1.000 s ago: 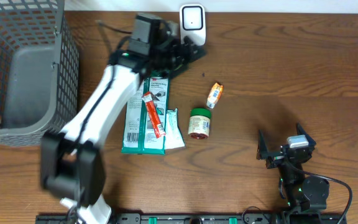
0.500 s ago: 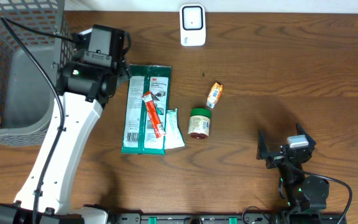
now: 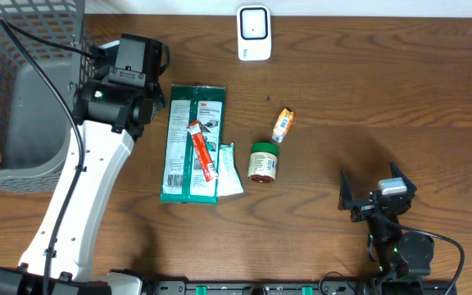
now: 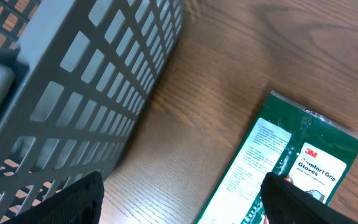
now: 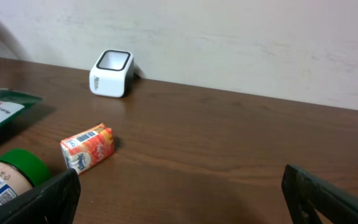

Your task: Scan the item barcode

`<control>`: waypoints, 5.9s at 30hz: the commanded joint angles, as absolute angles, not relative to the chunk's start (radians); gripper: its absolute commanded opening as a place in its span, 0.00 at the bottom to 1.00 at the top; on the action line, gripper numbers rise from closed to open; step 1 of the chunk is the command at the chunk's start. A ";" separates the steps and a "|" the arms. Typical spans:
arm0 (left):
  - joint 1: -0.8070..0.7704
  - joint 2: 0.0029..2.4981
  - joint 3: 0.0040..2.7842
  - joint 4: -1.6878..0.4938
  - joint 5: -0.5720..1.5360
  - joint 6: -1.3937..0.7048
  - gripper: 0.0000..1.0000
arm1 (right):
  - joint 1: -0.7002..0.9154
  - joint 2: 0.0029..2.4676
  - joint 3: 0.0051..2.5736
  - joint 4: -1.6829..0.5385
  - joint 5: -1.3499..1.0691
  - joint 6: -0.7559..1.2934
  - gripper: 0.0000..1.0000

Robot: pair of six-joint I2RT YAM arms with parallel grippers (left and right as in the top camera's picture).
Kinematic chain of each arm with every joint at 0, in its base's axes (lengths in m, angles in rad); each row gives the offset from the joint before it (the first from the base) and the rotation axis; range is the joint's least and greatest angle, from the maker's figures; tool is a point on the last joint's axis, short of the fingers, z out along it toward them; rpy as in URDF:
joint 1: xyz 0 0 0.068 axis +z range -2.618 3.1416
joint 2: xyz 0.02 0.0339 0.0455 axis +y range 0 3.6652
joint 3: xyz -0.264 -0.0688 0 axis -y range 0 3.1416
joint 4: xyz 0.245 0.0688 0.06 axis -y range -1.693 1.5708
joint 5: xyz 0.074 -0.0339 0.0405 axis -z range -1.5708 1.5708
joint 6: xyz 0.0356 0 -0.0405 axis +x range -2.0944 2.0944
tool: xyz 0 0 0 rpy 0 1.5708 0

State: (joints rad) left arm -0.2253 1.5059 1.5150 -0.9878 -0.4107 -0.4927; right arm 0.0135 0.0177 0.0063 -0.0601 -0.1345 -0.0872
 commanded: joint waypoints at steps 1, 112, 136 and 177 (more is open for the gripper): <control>-0.223 1.515 1.507 -0.991 -0.439 -0.479 0.81 | 0.017 0.016 0.006 -0.064 -0.132 -0.083 0.99; -0.223 1.515 1.507 -0.991 -0.439 -0.479 0.82 | 0.086 1.633 1.698 -1.358 -0.263 0.277 0.56; -0.223 1.515 1.507 -0.991 -0.438 -0.479 0.82 | 0.283 1.985 1.698 -1.164 -0.260 0.443 0.63; -0.223 1.515 1.507 -0.991 -0.439 -0.479 0.82 | 0.286 2.086 1.718 -1.066 -0.049 0.379 0.02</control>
State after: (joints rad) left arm -0.2253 1.5093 1.5127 -0.9882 -0.4217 -0.4923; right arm 0.3248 2.1387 1.6943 -1.0393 -0.0856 0.4561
